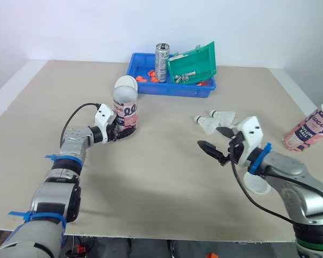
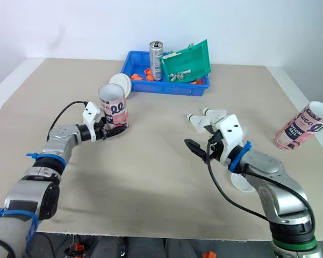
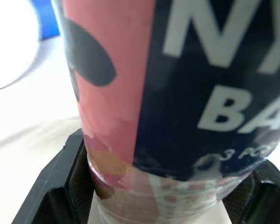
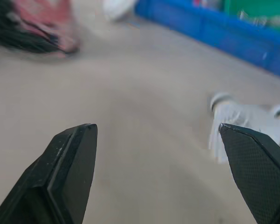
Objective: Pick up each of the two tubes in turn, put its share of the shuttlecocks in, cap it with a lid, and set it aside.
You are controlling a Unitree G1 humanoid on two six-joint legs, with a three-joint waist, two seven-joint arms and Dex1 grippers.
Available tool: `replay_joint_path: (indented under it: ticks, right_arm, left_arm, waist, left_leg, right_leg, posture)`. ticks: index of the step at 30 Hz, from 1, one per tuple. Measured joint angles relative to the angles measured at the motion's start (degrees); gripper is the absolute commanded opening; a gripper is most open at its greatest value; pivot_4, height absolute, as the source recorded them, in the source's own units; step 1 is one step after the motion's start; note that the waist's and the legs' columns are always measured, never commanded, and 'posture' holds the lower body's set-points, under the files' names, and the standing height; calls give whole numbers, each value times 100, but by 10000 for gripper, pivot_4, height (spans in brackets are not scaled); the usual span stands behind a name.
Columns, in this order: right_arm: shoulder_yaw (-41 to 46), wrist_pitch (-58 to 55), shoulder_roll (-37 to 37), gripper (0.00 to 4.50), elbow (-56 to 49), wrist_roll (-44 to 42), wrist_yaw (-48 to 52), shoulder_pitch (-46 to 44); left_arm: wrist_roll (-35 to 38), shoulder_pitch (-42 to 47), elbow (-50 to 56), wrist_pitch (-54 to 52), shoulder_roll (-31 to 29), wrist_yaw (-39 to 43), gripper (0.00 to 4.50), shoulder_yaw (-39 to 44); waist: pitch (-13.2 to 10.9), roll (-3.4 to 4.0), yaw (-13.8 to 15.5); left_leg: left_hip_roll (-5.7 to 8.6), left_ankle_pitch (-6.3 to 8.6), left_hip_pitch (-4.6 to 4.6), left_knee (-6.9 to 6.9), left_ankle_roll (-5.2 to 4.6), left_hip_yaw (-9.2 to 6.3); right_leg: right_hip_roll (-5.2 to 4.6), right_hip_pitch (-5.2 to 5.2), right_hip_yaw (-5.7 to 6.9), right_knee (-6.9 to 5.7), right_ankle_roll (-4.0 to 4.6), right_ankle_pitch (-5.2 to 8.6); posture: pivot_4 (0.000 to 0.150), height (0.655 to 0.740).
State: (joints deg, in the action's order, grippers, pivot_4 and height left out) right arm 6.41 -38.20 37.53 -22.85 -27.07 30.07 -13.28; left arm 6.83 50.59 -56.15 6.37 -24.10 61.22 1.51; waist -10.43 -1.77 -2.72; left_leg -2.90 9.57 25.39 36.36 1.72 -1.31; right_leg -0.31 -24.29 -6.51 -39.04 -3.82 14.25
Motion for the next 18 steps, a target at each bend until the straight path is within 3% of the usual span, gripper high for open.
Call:
replay_joint_path:
  ticks: [4, 6, 8, 18]
  right_arm:
    - [-132, 82, -232, 45000, 423, 304, -260, -135]
    - [-245, 303, -649, 45000, 1231, 585, -480, -448]
    - [-352, 458, -789, 45000, 1636, 723, -499, -617]
    - [-597, 1140, -1130, 45000, 3012, 1129, -170, -1503]
  left_arm:
    - [49, -513, 1328, -497, -452, 1002, 29522, -406]
    - [-20, -902, 2657, -755, -1504, 1917, 29522, -734]
    - [-50, -1017, 3191, -882, -1954, 2195, 29522, -801]
    - [1, -1422, 4454, -1752, -2523, 2597, 29522, -1054]
  waist:
    - [0, 0, -10]
    - [-3, -4, -34]
    - [-2, 5, -23]
    - [-4, 7, -9]
  left_leg:
    - [-1, 0, 0, -1, 0, 1]
    - [-15, -1, -3, -1, -1, 1]
    - [-15, -1, -9, 0, -1, 3]
    - [-16, -2, -4, 5, -3, 7]
  right_leg:
    - [-1, 0, 1, -1, 3, 2]
    - [10, -4, 5, -4, 14, -1]
    - [8, 0, 5, -7, 14, 0]
    - [8, -3, 6, -6, 14, 2]
  posture:
    - [1500, 7038]
    - [1500, 7038]
    - [1500, 7038]
    - [1500, 7038]
